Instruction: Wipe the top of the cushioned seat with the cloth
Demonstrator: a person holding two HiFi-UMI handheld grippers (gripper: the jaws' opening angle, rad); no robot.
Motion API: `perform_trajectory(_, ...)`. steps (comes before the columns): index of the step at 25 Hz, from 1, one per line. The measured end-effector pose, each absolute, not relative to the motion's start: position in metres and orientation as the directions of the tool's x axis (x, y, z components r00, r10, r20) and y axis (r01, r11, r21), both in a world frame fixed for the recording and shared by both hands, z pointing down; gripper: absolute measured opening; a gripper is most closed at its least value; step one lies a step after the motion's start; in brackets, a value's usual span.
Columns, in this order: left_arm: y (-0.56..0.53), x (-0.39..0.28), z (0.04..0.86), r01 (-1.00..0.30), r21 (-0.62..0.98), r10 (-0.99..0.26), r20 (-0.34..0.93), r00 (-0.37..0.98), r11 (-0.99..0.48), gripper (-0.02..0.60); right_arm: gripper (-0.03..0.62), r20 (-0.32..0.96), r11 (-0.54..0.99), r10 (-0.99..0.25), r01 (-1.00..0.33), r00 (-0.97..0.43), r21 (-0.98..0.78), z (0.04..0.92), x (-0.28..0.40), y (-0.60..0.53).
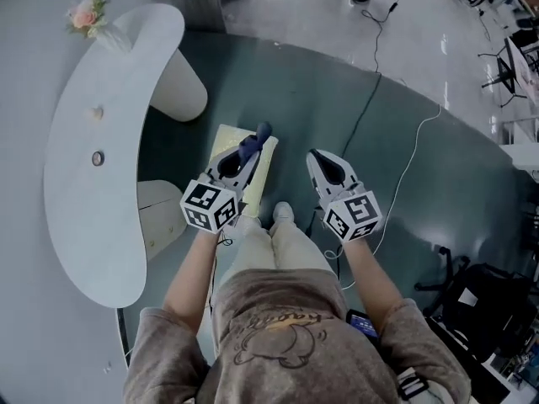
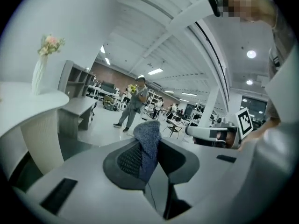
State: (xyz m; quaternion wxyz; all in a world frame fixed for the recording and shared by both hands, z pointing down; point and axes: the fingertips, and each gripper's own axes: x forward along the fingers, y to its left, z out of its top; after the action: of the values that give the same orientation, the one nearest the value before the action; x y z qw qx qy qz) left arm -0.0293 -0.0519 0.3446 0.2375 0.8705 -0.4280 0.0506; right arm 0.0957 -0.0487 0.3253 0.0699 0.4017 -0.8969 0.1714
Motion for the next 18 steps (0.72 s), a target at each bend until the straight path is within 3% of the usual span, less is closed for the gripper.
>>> perform_trajectory(8, -0.049, -0.042, 0.215, -0.759, 0.287, -0.725, 0.234, 0.647, -0.584, 0.091, 0.005, 0.169, 0.655, -0.701, -0.719, -0.693, -0.234, 0.231, 0.087, -0.047)
perform_trajectory(18, -0.012, -0.051, 0.158, -0.733, 0.279, -0.718, 0.177, 0.674, -0.62, 0.091, 0.005, 0.129, 0.711, -0.664, -0.675, -0.737, -0.196, 0.181, 0.075, -0.03)
